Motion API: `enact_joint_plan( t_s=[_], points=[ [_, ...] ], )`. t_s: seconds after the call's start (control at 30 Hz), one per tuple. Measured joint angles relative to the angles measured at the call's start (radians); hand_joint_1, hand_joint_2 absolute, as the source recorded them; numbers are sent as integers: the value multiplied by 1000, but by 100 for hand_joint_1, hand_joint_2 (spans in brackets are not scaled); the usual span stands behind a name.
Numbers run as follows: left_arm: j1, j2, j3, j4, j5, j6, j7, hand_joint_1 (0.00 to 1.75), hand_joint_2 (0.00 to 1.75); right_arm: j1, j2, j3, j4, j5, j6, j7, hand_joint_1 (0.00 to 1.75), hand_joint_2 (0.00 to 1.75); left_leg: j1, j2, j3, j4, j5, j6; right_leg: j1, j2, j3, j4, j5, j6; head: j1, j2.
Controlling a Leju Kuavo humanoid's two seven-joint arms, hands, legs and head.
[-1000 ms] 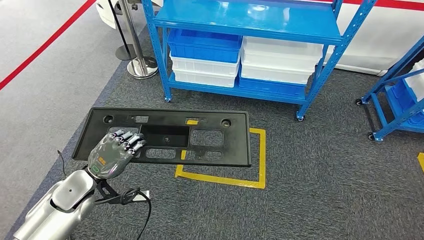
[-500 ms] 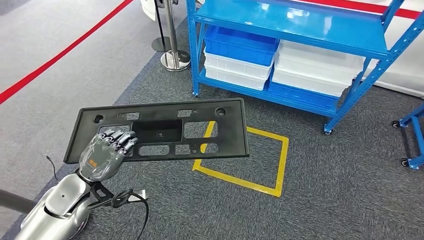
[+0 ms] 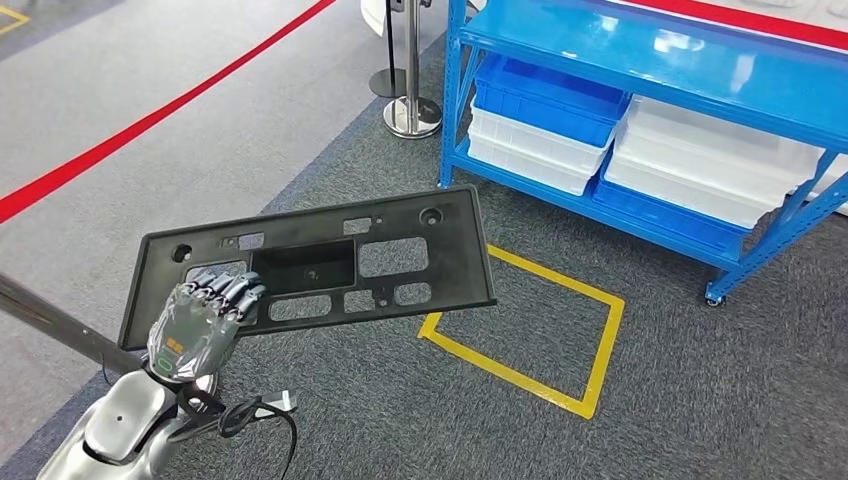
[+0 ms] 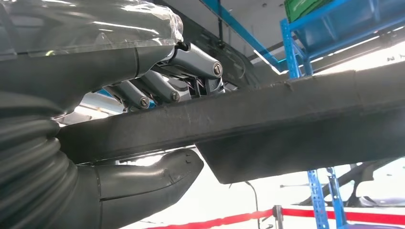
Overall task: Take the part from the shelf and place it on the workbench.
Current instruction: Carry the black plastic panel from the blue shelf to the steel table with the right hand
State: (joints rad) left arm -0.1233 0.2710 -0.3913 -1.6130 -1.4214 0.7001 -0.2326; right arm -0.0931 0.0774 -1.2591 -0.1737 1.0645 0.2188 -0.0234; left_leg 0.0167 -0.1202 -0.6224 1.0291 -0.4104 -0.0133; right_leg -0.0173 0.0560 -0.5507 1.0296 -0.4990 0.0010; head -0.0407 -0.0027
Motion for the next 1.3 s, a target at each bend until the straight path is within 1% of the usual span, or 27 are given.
enact_joint_plan(
  t_s=[0.03, 0.1, 0.17, 0.2, 0.23, 0.27, 0.33, 0.4, 0.43, 0.5, 0.53, 0.6, 0.67, 0.7, 0.73, 0.77, 0.8, 0.87, 0.9, 0.97, 1.0, 1.03, 1.1, 1.17, 1.23, 1.27, 1.3],
  points=[
    [10, -2, 1, -6, -3, 0, 2, 175, 175, 0, 0, 0, 0, 1, -2, 3, 0, 0, 1, 4, -4, 3, -3, -5, 0, -12, 2, -6, 4, -6, 0, 0],
    [23, -4, 1, -13, -4, 0, 3, 175, 175, 3, -1, 1, 0, 2, -4, 7, 0, 0, 0, 43, -29, 57, -41, -12, -2, -38, 4, -16, 12, -21, 0, 0],
    [27, -6, 2, -15, 1, 0, -1, 175, 175, 9, 0, 3, 0, 7, -6, 2, 0, 0, 0, 92, -78, 177, -109, -16, 3, -66, 3, -17, 14, -27, -1, 0],
    [29, -7, 4, -16, 8, 0, -10, 175, 175, 11, 0, 5, 0, 10, -6, -5, 0, 0, 1, 102, -100, 233, -132, -18, 6, -79, 2, -15, 13, -29, -1, 0],
    [33, -8, 9, -18, 18, 0, -26, 175, 175, 12, 1, 7, 0, 13, -5, -15, 0, 0, 2, 108, -108, 263, -138, -20, 8, -93, 0, -13, 13, -29, -1, 0],
    [38, -8, 16, -21, 28, 0, -44, 175, 175, 12, 3, 10, 0, 16, -4, -26, 0, 0, 2, 112, -99, 257, -128, -21, 9, -105, -2, -11, 12, -30, -1, 0],
    [43, -9, 32, -31, 44, 0, -74, 175, 175, 11, 8, 14, 0, 19, -3, -44, 0, 0, 2, 134, -32, 147, -76, -18, 10, -129, -3, -5, 8, -28, -1, 0],
    [43, -11, 49, -41, 51, 0, -101, 175, 175, 11, 14, 20, 0, 22, -3, -56, 0, 0, -7, 173, 28, 38, -47, -6, 16, -150, -3, 0, 4, -22, -1, 0],
    [44, -12, 59, -47, 55, 0, -122, 175, 175, 11, 17, 23, 0, 24, -4, -62, 0, 0, -11, 184, 38, 15, -45, 0, 19, -160, -3, 2, 3, -18, -1, 0],
    [52, -13, 84, -54, 68, 0, -172, 175, 175, 9, 20, 27, 0, 27, -6, -69, 0, 0, -13, 168, 35, 7, -41, 13, 21, -178, -2, 1, 3, -10, 0, 0],
    [56, -15, 96, -56, 76, 0, -197, 175, 175, 7, 21, 29, 0, 28, -8, -69, 0, 0, -11, 158, 34, 3, -37, 18, 19, -173, -1, 3, -1, -4, 0, 0],
    [58, -18, 123, -56, 91, 0, -253, 175, 175, 7, 23, 32, 0, 28, -17, -64, 0, 0, -5, 138, 32, -6, -26, 30, 15, -127, -18, 44, -35, 7, 0, 0],
    [58, -20, 149, -55, 103, 0, -296, 175, 175, 10, 23, 32, 0, 24, -25, -59, 0, 0, -4, 119, 26, -8, -20, 36, 11, -76, -71, 155, -102, 12, 0, 0],
    [58, -20, 160, -55, 108, 0, -305, 175, 175, 11, 23, 32, 0, 19, -25, -59, 0, 0, -4, 108, 22, -8, -17, 38, 10, -67, -99, 216, -128, 13, 0, 0],
    [59, -20, 170, -55, 111, 0, -308, 175, 175, 12, 22, 32, 0, 13, -23, -62, 0, 0, -4, 95, 20, -8, -16, 38, 9, -64, -118, 255, -137, 14, 0, 0],
    [59, -20, 177, -54, 109, 0, -301, 175, 175, 12, 20, 30, 0, 6, -17, -66, 0, 0, -4, 82, 18, -7, -14, 37, 8, -62, -121, 261, -126, 14, 0, 0],
    [57, -20, 180, -53, 102, 0, -283, 175, 175, 12, 16, 29, 0, 0, -10, -72, 0, 0, -3, 69, 17, -7, -12, 35, 5, -59, -105, 229, -97, 14, 0, 0],
    [39, -20, 173, -44, 81, 0, -211, 175, 175, 11, 7, 25, -1, -6, 7, -80, 0, 0, -4, 42, 15, -3, -10, 28, -2, -28, -43, 103, -30, 14, 0, 0],
    [24, -18, 163, -37, 72, 0, -169, 175, 175, 11, 2, 24, -1, -7, 15, -82, 0, 0, -5, 29, 11, 0, -8, 23, -5, -11, -19, 50, -10, 13, -1, 0],
    [-10, -10, 133, -20, 63, 0, -98, 175, 175, 7, -4, 23, -1, -10, 24, -82, 0, 0, -4, 6, 1, 2, -1, 9, -3, 3, -3, 8, -4, 10, -1, 0],
    [-23, -4, 119, -11, 61, 0, -77, 175, 175, 4, -6, 23, -1, -13, 26, -82, 0, 0, -2, -5, -3, 0, 3, 2, -1, -7, -4, 6, -1, 6, -1, 0],
    [-33, 3, 105, -2, 58, 0, -63, 175, 175, 0, -7, 22, -1, -17, 27, -81, 0, 0, 0, -3, -6, 1, 5, -4, -1, -18, -4, 3, 3, -1, 0, 0],
    [-50, 18, 82, 17, 50, -4, -37, 175, 175, -3, -8, 18, -1, -26, 26, -71, 0, 0, 0, 39, -25, 36, -20, -12, -2, -39, -4, -4, 11, -16, -1, 0],
    [-73, 30, 57, 39, 43, -11, -5, 175, 175, -2, -8, 9, -1, -40, 15, -47, 0, 0, 0, 95, -71, 144, -81, -17, 2, -62, -6, -6, 13, -26, -2, 0],
    [-88, 42, 36, 60, 40, -14, 24, 175, 175, 0, -5, -2, -1, -53, 0, -22, 0, 0, 2, 110, -117, 257, -127, -22, 8, -86, -8, -5, 13, -29, -2, 0],
    [-92, 47, 27, 69, 39, -14, 32, 175, 175, 0, -3, -6, -1, -57, -5, -14, 0, 0, 2, 113, -119, 272, -126, -22, 10, -98, -9, -5, 13, -30, -2, 0],
    [-94, 53, 20, 76, 39, -14, 37, 175, 175, 0, 1, -10, -1, -61, -10, -10, 0, 0, 1, 117, -103, 250, -108, -20, 13, -111, -9, -5, 12, -30, -2, 0]
  ],
)
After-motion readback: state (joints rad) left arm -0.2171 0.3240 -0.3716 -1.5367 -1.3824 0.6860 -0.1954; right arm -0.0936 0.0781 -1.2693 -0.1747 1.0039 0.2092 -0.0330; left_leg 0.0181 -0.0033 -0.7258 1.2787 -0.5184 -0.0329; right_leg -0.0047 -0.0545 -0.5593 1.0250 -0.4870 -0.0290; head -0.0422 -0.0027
